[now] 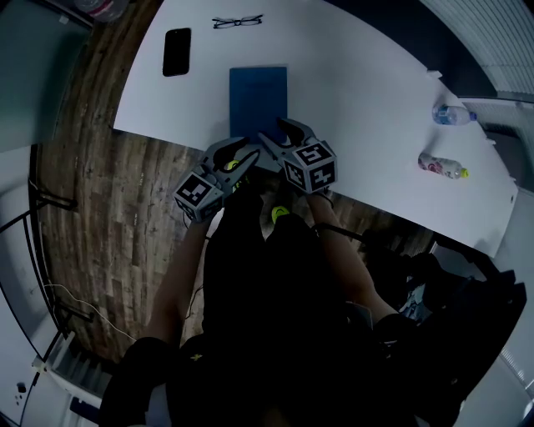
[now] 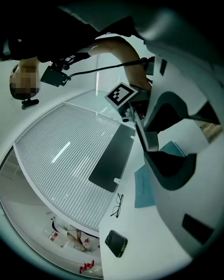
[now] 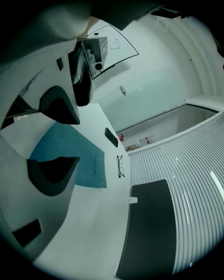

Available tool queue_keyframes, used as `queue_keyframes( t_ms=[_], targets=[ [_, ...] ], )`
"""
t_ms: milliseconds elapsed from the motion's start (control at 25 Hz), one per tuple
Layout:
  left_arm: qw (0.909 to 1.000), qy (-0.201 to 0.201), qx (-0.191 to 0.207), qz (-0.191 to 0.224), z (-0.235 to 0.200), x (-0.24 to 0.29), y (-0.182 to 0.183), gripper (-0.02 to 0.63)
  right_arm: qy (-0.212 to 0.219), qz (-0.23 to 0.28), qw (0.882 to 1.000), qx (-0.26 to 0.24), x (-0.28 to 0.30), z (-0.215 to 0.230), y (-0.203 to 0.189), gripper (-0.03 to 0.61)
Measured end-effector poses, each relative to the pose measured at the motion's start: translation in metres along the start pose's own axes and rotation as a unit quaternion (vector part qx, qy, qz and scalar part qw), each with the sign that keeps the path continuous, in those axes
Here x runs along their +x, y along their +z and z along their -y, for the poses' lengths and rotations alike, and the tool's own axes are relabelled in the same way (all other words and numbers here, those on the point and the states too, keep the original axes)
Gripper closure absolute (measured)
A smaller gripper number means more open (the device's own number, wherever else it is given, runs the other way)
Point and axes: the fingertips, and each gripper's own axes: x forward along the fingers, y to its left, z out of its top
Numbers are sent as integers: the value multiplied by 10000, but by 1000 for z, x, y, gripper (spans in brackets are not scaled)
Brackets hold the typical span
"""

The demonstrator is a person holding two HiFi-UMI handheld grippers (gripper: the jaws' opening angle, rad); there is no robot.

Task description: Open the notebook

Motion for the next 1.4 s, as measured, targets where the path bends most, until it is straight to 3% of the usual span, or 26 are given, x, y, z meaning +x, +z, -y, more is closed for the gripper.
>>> queue_keyframes(
  t_ms=[280,640,920,1400],
  targets=[
    [9999,-12,-107,24,-8,5,-6,483,-303,-165,9989,302,11,22,-9,284],
    [9999,-29,-151,47,-16,1,-11,476,-725,-384,9945,649,19,41,-24,241],
    [9998,-38,-211,48,-19,1,-13,476,-831,-586,9896,1022,21,52,-35,241],
    [9994,5,-321,134,-23,-4,-15,474,-868,-703,9860,1235,29,54,-43,253]
  ],
)
